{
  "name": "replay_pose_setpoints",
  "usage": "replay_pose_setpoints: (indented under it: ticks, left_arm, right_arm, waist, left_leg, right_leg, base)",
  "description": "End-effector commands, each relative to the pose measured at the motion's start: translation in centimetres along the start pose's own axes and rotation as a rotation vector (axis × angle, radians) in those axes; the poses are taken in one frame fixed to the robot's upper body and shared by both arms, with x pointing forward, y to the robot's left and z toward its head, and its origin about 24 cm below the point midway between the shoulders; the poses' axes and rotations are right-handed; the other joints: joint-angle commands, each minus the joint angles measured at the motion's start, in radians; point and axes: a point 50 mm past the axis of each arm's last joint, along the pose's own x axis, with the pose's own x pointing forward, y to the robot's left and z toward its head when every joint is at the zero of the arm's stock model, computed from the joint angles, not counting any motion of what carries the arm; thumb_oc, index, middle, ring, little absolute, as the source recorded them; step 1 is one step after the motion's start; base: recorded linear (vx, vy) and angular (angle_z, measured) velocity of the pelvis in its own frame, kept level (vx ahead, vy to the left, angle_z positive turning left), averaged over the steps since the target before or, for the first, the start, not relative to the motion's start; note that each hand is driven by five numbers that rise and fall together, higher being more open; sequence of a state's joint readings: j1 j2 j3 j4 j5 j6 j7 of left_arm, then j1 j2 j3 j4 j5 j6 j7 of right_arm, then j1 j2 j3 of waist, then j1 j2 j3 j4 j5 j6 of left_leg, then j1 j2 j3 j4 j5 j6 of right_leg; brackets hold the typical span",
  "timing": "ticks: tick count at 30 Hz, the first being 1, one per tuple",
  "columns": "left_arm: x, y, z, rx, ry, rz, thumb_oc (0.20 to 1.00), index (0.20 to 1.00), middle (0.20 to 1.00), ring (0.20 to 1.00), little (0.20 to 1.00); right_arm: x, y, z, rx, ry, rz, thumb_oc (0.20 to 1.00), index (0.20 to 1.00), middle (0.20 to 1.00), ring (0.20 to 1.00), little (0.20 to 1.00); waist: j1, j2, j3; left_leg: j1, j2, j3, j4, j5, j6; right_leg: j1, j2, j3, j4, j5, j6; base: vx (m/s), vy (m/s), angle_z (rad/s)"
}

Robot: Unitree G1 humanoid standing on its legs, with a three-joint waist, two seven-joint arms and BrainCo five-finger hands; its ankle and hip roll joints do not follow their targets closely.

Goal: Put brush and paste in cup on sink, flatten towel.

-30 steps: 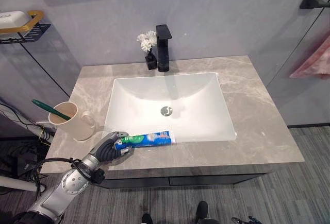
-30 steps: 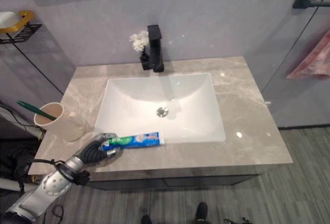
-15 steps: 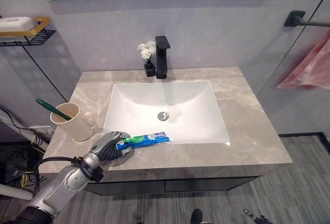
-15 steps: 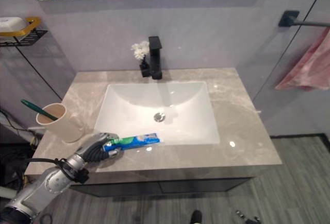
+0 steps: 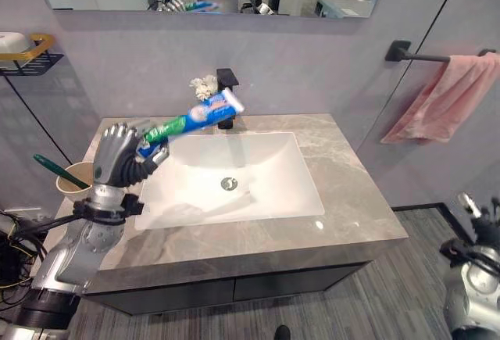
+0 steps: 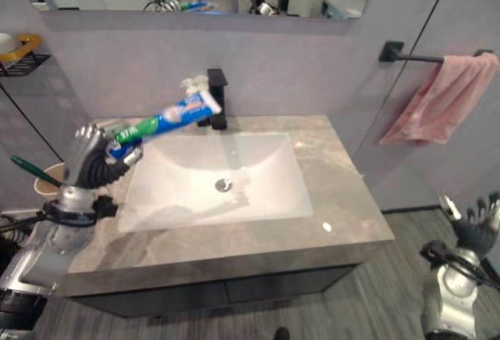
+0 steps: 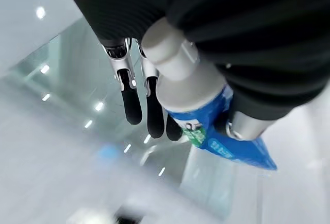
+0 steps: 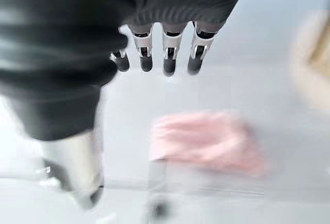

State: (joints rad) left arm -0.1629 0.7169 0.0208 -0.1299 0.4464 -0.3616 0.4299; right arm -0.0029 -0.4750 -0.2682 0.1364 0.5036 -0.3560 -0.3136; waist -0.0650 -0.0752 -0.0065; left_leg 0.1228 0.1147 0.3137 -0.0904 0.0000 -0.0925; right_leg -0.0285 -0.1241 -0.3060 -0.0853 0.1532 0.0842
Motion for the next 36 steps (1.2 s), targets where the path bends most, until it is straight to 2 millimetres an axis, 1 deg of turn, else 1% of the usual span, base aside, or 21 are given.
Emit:
replay_pose_setpoints:
  ticks: [1,2,3,4,5,6,7,9,10,11,13,14,16,17,19,24,29,33,34,35,36]
  left_arm:
    - [4.0,2.2,1.6,-0.045,-0.131,0.16,0.2,0.2,0.2,0.2,0.2]
    - [4.8,1.8,2.2,-0.071,-0.16,0.147,0.2,0.2,0.2,0.2,0.2]
    - [5.5,1.5,2.8,-0.091,-0.19,0.131,0.2,0.2,0.2,0.2,0.2]
    - [6.2,1.0,3.6,-0.118,-0.228,0.101,0.2,0.2,0.2,0.2,0.2]
    - [6.2,1.0,3.6,-0.118,-0.228,0.101,0.2,0.2,0.2,0.2,0.2]
    - [6.5,0.6,4.1,-0.135,-0.249,0.076,0.2,0.2,0.2,0.2,0.2]
    - [6.6,0.3,4.5,-0.148,-0.263,0.051,0.2,0.2,0.2,0.2,0.2]
    - [6.7,-0.5,5.1,-0.181,-0.283,0.015,0.2,0.2,0.2,0.2,0.2]
    - [6.7,-0.5,5.1,-0.18,-0.283,0.015,0.2,0.2,0.2,0.2,0.2]
    - [6.6,-1.0,5.8,-0.225,-0.297,-0.006,0.2,0.2,0.2,0.2,0.2]
    - [6.3,-1.4,6.3,-0.248,-0.317,-0.031,0.2,0.2,0.2,0.2,0.2]
    - [5.6,-2.0,6.4,-0.287,-0.298,-0.052,0.2,0.2,0.2,0.2,0.2]
    - [5.3,-2.0,6.4,-0.3,-0.291,-0.056,0.2,0.2,0.2,0.2,0.2]
    - [4.4,-2.2,6.5,-0.349,-0.273,-0.069,0.2,0.2,0.2,0.2,0.2]
    - [3.6,-2.7,6.5,-0.391,-0.254,-0.096,0.2,0.2,0.2,0.2,0.2]
    - [2.0,-3.9,6.3,-0.459,-0.195,-0.164,0.2,0.2,0.2,0.2,0.2]
    - [0.9,-4.5,6.3,-0.498,-0.161,-0.21,0.2,0.2,0.2,0.2,0.2]
    - [0.1,-4.9,6.2,-0.514,-0.136,-0.256,0.2,0.2,0.2,0.2,0.2]
    - [0.0,-5.1,6.1,-0.515,-0.13,-0.262,0.2,0.2,0.2,0.2,0.2]
    - [-0.1,-5.1,6.0,-0.512,-0.126,-0.265,0.2,0.2,0.2,0.2,0.2]
    - [-0.3,-5.3,5.9,-0.514,-0.112,-0.27,0.2,0.2,0.2,0.2,0.2]
  right_arm:
    - [1.6,5.9,2.8,0.081,-0.12,0.361,1.0,1.0,1.0,1.0,1.0]
    - [1.6,8.0,2.8,0.109,-0.099,0.462,1.0,1.0,1.0,1.0,1.0]
    - [1.2,10.4,2.8,0.141,-0.066,0.605,1.0,1.0,1.0,1.0,1.0]
    - [0.5,13.2,3.4,0.189,-0.04,0.784,1.0,1.0,1.0,1.0,1.0]
    - [0.5,13.2,3.4,0.19,-0.04,0.785,1.0,1.0,1.0,1.0,1.0]
    - [-0.4,15.4,3.6,0.211,-0.017,0.931,1.0,1.0,1.0,1.0,1.0]
    - [-0.7,16.4,3.8,0.21,-0.007,0.986,1.0,1.0,1.0,1.0,1.0]
    - [-1.6,18.7,4.5,0.304,-0.004,1.067,1.0,1.0,1.0,1.0,1.0]
    - [-1.6,18.7,4.5,0.304,-0.004,1.067,1.0,1.0,1.0,1.0,1.0]
    - [-2.5,21.1,4.8,0.456,0.022,1.084,1.0,1.0,1.0,1.0,1.0]
    - [-3.8,23.3,6.0,0.563,0.011,1.142,1.0,1.0,1.0,1.0,1.0]
    - [-4.9,24.7,6.6,0.678,0.024,1.152,1.0,1.0,1.0,1.0,1.0]
    - [-5.1,25.0,6.6,0.685,0.025,1.159,1.0,1.0,1.0,1.0,1.0]
    - [-5.5,25.5,7.2,0.74,0.019,1.161,1.0,1.0,1.0,1.0,1.0]
    - [-6.4,26.7,7.6,0.855,0.062,1.168,1.0,1.0,1.0,1.0,1.0]
    - [-7.8,28.0,8.7,0.981,0.09,1.224,1.0,1.0,1.0,1.0,1.0]
    - [-7.8,28.4,9.3,1.053,0.087,1.195,1.0,1.0,1.0,1.0,1.0]
    - [-8.2,28.6,9.2,1.089,0.121,1.183,1.0,1.0,1.0,1.0,1.0]
    - [-8.4,28.7,9.1,1.098,0.131,1.182,0.925,0.925,0.925,0.925,0.925]
    - [-8.4,28.8,9.0,1.099,0.137,1.184,0.545,0.545,0.545,0.545,0.545]
    - [-8.7,28.9,8.9,1.107,0.154,1.186,0.2,0.2,0.2,0.2,0.2]
  waist:
    - [0.012,0.002,-0.034]
    - [0.015,-0.001,-0.035]
    - [0.019,-0.004,-0.035]
    - [0.024,-0.007,-0.036]
    - [0.024,-0.006,-0.036]
    - [0.028,-0.006,-0.036]
    - [0.031,-0.006,-0.038]
    - [0.036,-0.004,-0.04]
    - [0.036,-0.004,-0.04]
    - [0.046,-0.001,-0.043]
    - [0.055,0.003,-0.043]
    - [0.065,0.004,-0.041]
    - [0.066,0.003,-0.039]
    - [0.074,0.002,-0.037]
    - [0.082,0.001,-0.035]
    - [0.103,-0.009,-0.028]
    - [0.125,-0.019,-0.02]
    - [0.149,-0.034,-0.007]
    - [0.153,-0.036,-0.004]
    - [0.155,-0.038,-0.003]
    - [0.162,-0.041,0.001]
  left_leg:
    - [-0.006,0.005,-0.04,0.003,0.0,0.011]
    - [-0.004,0.006,-0.037,0.003,0.002,0.011]
    - [-0.001,0.006,-0.034,0.003,0.004,0.01]
    - [0.001,0.006,-0.031,0.003,0.007,0.009]
    - [0.001,0.006,-0.031,0.003,0.007,0.009]
    - [0.004,0.006,-0.031,0.003,0.009,0.009]
    - [0.003,0.006,-0.032,0.003,0.01,0.008]
    - [0.003,0.006,-0.035,0.003,0.012,0.008]
    - [0.003,0.006,-0.035,0.003,0.012,0.008]
    - [0.001,0.004,-0.041,0.003,0.012,0.01]
    - [0.0,0.003,-0.046,0.003,0.013,0.011]
    - [-0.001,0.001,-0.05,0.003,0.012,0.013]
    - [0.0,0.001,-0.051,0.003,0.012,0.013]
    - [0.0,-0.001,-0.053,0.003,0.011,0.014]
    - [-0.001,-0.002,-0.055,0.003,0.012,0.015]
    - [-0.009,-0.003,-0.064,0.003,0.014,0.016]
    - [-0.021,-0.006,-0.076,0.003,0.016,0.019]
    - [-0.036,-0.01,-0.088,0.003,0.019,0.021]
    - [-0.039,-0.011,-0.089,0.003,0.02,0.021]
    - [-0.041,-0.012,-0.091,0.003,0.02,0.022]
    - [-0.046,-0.015,-0.093,0.003,0.021,0.023]
  right_leg:
    - [0.07,-0.037,0.026,0.039,-0.067,0.088]
    - [0.07,-0.037,0.029,0.04,-0.066,0.087]
    - [0.072,-0.037,0.03,0.04,-0.065,0.086]
    - [0.074,-0.036,0.031,0.04,-0.066,0.085]
    - [0.074,-0.036,0.031,0.04,-0.066,0.085]
    - [0.078,-0.036,0.031,0.042,-0.068,0.084]
    - [0.078,-0.036,0.029,0.042,-0.069,0.082]
    - [0.085,-0.038,0.024,0.042,-0.07,0.081]
    - [0.085,-0.039,0.024,0.042,-0.07,0.081]
    - [0.089,-0.041,0.018,0.042,-0.072,0.08]
    - [0.089,-0.045,0.013,0.042,-0.072,0.078]
    - [0.093,-0.048,0.007,0.041,-0.071,0.077]
    - [0.094,-0.049,0.004,0.041,-0.071,0.078]
    - [0.096,-0.051,0.002,0.04,-0.07,0.077]
    - [0.098,-0.052,-0.002,0.038,-0.07,0.076]
    - [0.1,-0.056,-0.015,0.038,-0.067,0.077]
    - [0.099,-0.061,-0.027,0.035,-0.065,0.079]
    - [0.096,-0.064,-0.041,0.031,-0.059,0.081]
    - [0.096,-0.065,-0.044,0.029,-0.057,0.082]
    - [0.096,-0.066,-0.046,0.028,-0.056,0.083]
    - [0.096,-0.067,-0.047,0.024,-0.052,0.083]
  base:
    - [-0.07,0.001,-0.3]
    - [-0.06,-0.004,-0.2]
    - [-0.04,-0.003,-0.18]
    - [-0.03,-0.002,-0.11]
    - [0.0,0.0,0.0]
    - [0.0,0.0,0.0]
    - [0.0,0.0,0.0]
    - [0.0,0.0,0.0]
    - [0.0,0.0,0.0]
    - [0.0,0.0,0.0]
    - [0.0,0.0,0.0]
    - [0.0,0.0,0.0]
    - [0.01,0.014,0.08]
    - [0.01,0.018,0.19]
    - [0.01,0.021,0.14]
    - [0.0,0.001,0.01]
    - [0.0,0.015,0.12]
    - [0.0,0.02,0.14]
    - [-0.01,0.018,0.13]
    - [-0.02,0.025,0.1]
    - [-0.01,0.023,0.05]
